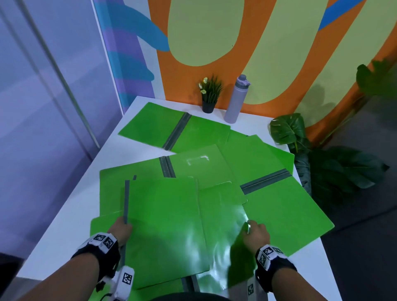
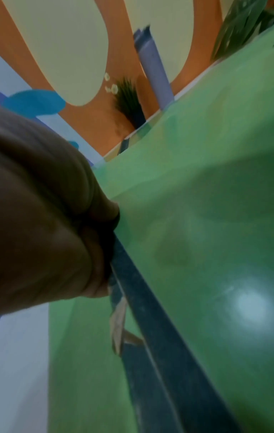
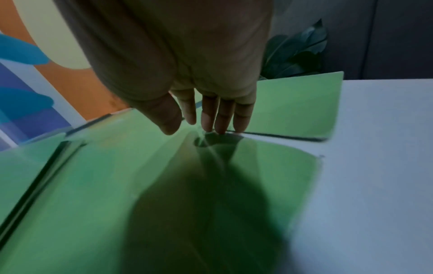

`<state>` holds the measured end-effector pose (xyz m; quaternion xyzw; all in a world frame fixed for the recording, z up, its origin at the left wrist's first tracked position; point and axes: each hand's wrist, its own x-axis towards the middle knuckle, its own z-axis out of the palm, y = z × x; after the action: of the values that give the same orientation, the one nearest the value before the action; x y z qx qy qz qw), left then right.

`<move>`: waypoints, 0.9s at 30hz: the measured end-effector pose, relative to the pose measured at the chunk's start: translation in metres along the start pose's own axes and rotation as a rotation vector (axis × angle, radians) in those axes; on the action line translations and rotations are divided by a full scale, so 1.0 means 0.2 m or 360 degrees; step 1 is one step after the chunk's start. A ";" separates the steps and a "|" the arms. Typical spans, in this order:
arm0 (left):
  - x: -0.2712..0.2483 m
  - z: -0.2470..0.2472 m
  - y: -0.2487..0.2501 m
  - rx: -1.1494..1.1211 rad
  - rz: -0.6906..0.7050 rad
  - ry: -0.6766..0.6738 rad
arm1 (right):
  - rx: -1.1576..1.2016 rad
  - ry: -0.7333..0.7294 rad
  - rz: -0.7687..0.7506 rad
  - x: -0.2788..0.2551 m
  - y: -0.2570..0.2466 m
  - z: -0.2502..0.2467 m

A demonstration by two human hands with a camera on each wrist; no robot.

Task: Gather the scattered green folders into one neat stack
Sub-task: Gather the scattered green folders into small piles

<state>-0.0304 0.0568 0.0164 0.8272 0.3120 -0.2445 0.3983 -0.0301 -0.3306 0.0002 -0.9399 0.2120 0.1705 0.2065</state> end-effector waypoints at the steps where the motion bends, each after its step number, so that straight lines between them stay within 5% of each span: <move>1: 0.01 0.00 -0.02 0.0026 -0.0027 -0.0011 | -0.0027 -0.0025 -0.0015 -0.02 0.01 0.01; 13: 0.05 0.00 -0.02 0.0156 -0.0051 -0.0022 | -0.0053 -0.0199 0.0237 -0.02 0.00 -0.06; 19: -0.02 -0.09 0.07 -0.0134 0.0010 0.0095 | 0.0794 -0.0090 0.0054 -0.04 -0.08 -0.19; 23: -0.04 -0.29 0.12 -0.0548 0.0107 0.0277 | 0.1382 -0.0012 0.0052 -0.09 -0.21 -0.41; 27: -0.01 -0.43 0.19 -0.1292 0.0212 0.0170 | 0.1830 0.0072 -0.0028 -0.12 -0.32 -0.55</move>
<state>0.0094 0.1083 0.0851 0.6329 0.3491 -0.0319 0.6904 0.0055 -0.3214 0.1238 -0.6817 0.2671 0.0059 0.6811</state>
